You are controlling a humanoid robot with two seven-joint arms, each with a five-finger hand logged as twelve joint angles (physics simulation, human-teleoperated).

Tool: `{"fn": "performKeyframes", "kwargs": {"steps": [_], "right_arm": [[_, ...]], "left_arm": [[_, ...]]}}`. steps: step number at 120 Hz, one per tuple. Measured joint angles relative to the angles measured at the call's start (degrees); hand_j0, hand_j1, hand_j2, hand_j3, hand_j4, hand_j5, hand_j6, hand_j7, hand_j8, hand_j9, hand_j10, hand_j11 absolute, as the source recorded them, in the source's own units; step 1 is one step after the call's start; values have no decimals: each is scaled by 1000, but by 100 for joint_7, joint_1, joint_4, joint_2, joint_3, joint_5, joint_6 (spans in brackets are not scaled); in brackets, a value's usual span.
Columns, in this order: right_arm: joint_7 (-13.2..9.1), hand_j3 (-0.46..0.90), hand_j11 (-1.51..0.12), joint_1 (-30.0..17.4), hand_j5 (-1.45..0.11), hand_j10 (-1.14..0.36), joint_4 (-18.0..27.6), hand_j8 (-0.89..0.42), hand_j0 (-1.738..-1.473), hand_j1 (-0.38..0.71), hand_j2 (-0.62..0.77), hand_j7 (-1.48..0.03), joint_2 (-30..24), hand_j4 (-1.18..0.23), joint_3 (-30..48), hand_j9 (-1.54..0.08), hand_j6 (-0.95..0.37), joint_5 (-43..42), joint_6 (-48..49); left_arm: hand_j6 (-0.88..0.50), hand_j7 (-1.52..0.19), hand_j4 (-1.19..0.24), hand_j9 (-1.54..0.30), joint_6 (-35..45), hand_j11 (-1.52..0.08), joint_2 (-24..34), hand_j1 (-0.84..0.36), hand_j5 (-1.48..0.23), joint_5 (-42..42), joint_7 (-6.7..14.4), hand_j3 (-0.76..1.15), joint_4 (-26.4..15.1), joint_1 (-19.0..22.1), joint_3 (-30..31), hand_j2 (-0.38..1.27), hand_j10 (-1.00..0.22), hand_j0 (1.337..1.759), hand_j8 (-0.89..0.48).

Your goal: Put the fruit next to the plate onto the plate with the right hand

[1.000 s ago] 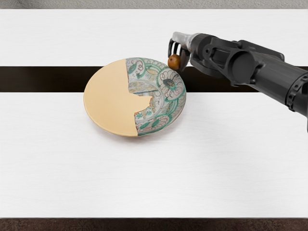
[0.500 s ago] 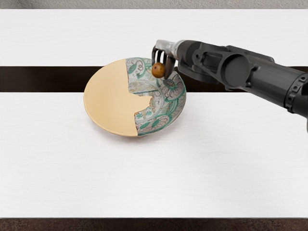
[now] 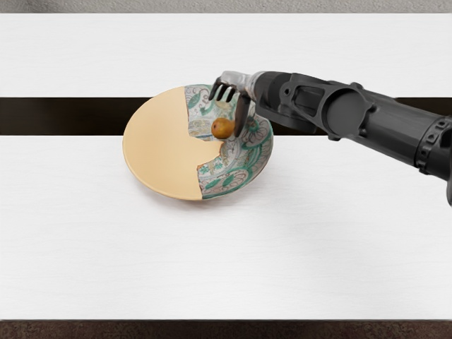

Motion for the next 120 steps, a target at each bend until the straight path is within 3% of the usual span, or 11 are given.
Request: {"fn": "performKeyframes", "kwargs": {"steps": [21,34,49,63,77,86,120], "right_arm": [[10,0,-261,-10,-261,-176,5,-102,-1656,-238,4,-239,0,-137,113,-258,-110,105,212],[34,0,-153,-19,-154,-104,91,-61,-1657,-284,3,-141,-1,-81,533,-152,-66,125,1165],[360,0,-83,-34,-83,-57,184,-34,-1657,-314,1,-76,-427,-45,992,-82,-37,136,2368],[636,0,-47,-63,-47,-32,227,-20,-1658,-329,1,-43,-929,-26,1151,-47,-22,141,2869],[1177,0,-27,-84,-27,-19,242,-12,-1658,-338,1,-24,-1475,-15,1206,-26,-13,143,3032],[1411,0,-18,-116,-19,-13,245,-9,-1658,-342,1,-17,-1824,-11,1220,-18,-10,143,3073],[1623,0,-5,-407,-5,-4,248,-4,-1658,-348,1,-4,-2665,-4,1231,-5,-5,142,3109]], "left_arm": [[-16,-20,-15,-20,0,-20,0,331,-20,0,0,0,0,0,0,3,-15,1658,-16],[-16,-20,-16,-20,0,-20,0,331,-20,0,0,0,0,0,0,3,-15,1658,-16],[-16,-20,-16,-20,0,-20,0,331,-20,0,0,0,0,0,1,3,-15,1658,-16],[-15,-19,-15,-19,0,-19,0,331,-19,0,0,0,0,0,1,3,-15,1658,-15],[-15,-19,-15,-19,0,-19,0,331,-19,0,0,0,0,0,1,3,-15,1658,-15],[-15,-19,-15,-19,0,-19,0,331,-19,0,0,0,0,0,0,3,-15,1658,-15],[-15,-19,-15,-19,-29,-19,0,331,-19,-5,0,0,-34,9,-7,3,-15,1658,-15]]}}
